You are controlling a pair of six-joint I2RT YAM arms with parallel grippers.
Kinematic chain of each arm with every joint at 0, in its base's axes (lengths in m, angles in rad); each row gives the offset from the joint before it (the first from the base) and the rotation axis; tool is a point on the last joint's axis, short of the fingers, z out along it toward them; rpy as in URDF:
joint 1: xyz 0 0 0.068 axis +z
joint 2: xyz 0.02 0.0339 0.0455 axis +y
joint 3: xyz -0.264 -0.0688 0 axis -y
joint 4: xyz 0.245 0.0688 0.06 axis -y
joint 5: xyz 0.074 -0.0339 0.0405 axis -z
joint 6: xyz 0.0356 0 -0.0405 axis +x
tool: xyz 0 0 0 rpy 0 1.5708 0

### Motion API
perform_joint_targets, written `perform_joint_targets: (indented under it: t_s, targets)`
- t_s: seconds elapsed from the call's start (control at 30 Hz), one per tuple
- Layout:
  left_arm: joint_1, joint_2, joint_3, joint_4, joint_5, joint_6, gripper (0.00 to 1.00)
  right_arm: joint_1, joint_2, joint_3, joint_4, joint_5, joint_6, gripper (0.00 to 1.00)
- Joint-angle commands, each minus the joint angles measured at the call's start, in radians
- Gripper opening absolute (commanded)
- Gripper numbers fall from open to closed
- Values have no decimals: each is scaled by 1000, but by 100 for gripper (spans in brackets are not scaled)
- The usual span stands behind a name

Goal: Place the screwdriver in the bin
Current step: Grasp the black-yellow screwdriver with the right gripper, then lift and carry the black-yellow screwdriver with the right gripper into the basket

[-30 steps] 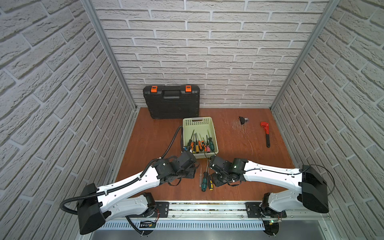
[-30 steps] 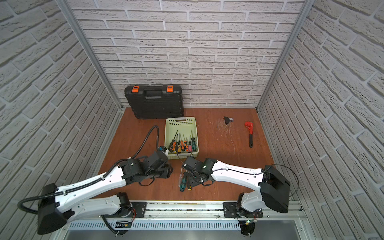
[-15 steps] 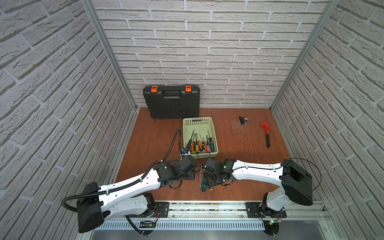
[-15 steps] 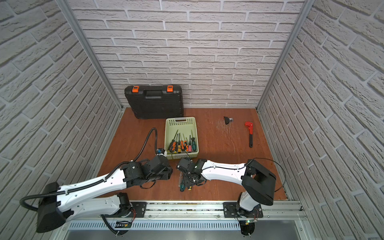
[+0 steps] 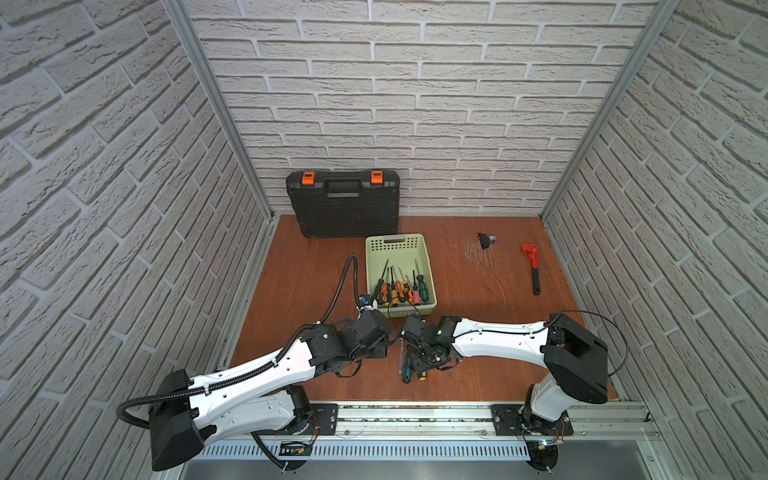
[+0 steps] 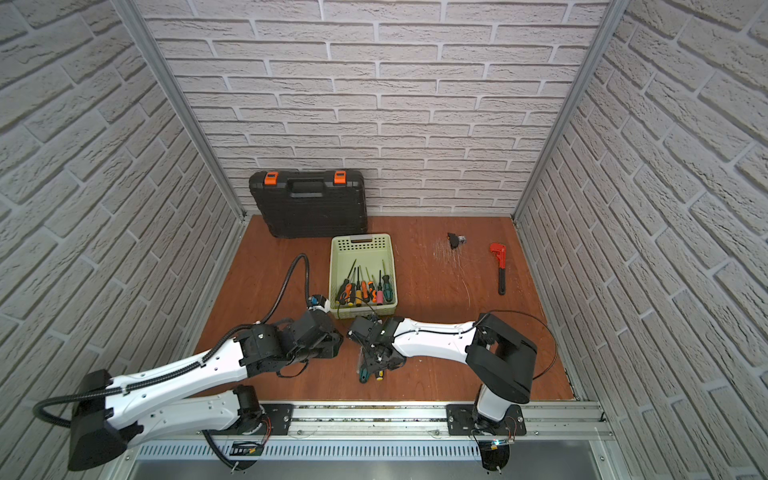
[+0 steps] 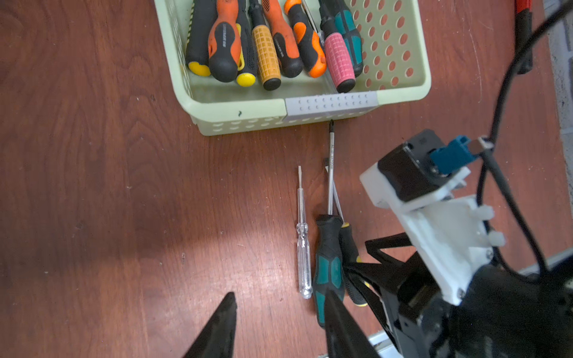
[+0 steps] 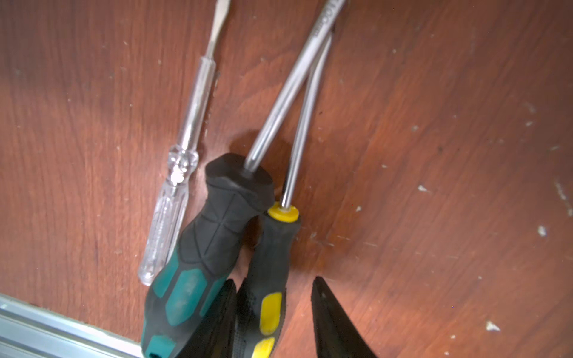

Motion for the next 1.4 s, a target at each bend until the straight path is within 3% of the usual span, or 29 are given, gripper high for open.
perform_joint_targets:
  t_s: [0.0,0.27,0.67,1.07,1.2,1.37]
  targets:
    - [9,-24,-20,6,-24,9,47,7,23,15,-37,39,-10,41]
    - [16,-30,-23,-3,-26,10,47,7,47,10,-31,39,-5,36]
    - [41,-44,-3,-26,-39,39,48,4,-9,-27,-116,93,-34,6]
    - [76,2,131,-72,-65,87,47,1,-266,4,-308,92,-77,6]
    - [82,5,166,-111,-96,84,47,-46,-360,11,-329,26,-106,6]
    - [89,-1,173,-103,-101,77,47,-80,-397,102,-367,27,-154,6]
